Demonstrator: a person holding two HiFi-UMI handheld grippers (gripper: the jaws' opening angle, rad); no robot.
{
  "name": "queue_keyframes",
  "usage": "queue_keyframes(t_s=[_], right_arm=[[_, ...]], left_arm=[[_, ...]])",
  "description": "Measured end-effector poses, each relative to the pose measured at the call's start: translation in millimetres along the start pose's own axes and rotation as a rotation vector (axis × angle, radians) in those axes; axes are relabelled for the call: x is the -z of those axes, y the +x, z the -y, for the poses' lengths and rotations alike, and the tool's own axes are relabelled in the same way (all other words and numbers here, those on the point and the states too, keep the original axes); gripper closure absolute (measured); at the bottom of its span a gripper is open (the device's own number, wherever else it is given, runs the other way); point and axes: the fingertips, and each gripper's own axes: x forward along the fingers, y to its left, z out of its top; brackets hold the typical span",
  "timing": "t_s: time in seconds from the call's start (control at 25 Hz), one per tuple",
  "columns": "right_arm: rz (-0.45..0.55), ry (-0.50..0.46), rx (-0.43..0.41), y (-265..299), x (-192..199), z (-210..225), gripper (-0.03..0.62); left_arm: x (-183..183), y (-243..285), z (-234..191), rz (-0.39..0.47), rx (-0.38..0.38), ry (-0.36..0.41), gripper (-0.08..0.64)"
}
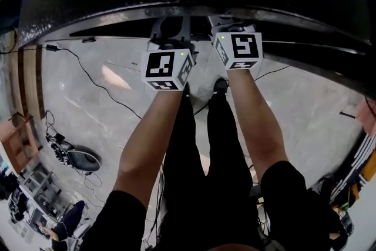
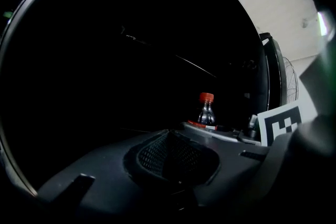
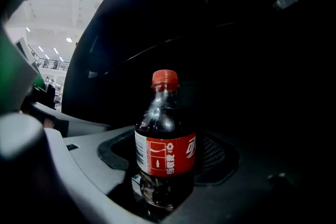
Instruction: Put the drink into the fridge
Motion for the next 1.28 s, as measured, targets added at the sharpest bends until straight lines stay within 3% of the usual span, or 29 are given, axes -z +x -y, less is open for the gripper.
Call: queue_keyframes(t_s=[0.32,0.84,1.16,1.2,1.28], right_arm=[[-0.004,-0.019,0.008,8.9,-3.7,1.9,0.291],[-0.033,-0.007,-0.012,11.1,2.9,2.7,0.291],[-0.082,-0.011,0.05,-53.4,-7.3,-8.2,0.298],[-0.094,-0.012,0.053,-62.6,-12.3,-13.0,0.336],[-0.119,-0.008,0.051,-78.6,-25.8,-24.7,0.477]], left_arm=[[3.3,8.2,-16.9,-0.008,-0.047,-0.006,0.541],[15.5,13.8,-11.8,-0.03,-0.039,-0.026,0.541],[18.2,-14.3,-4.8,-0.07,-0.036,-0.064,0.541],[15.2,-21.9,-2.9,-0.076,-0.034,-0.074,0.541],[4.4,-38.4,2.4,-0.083,-0.026,-0.085,0.541]])
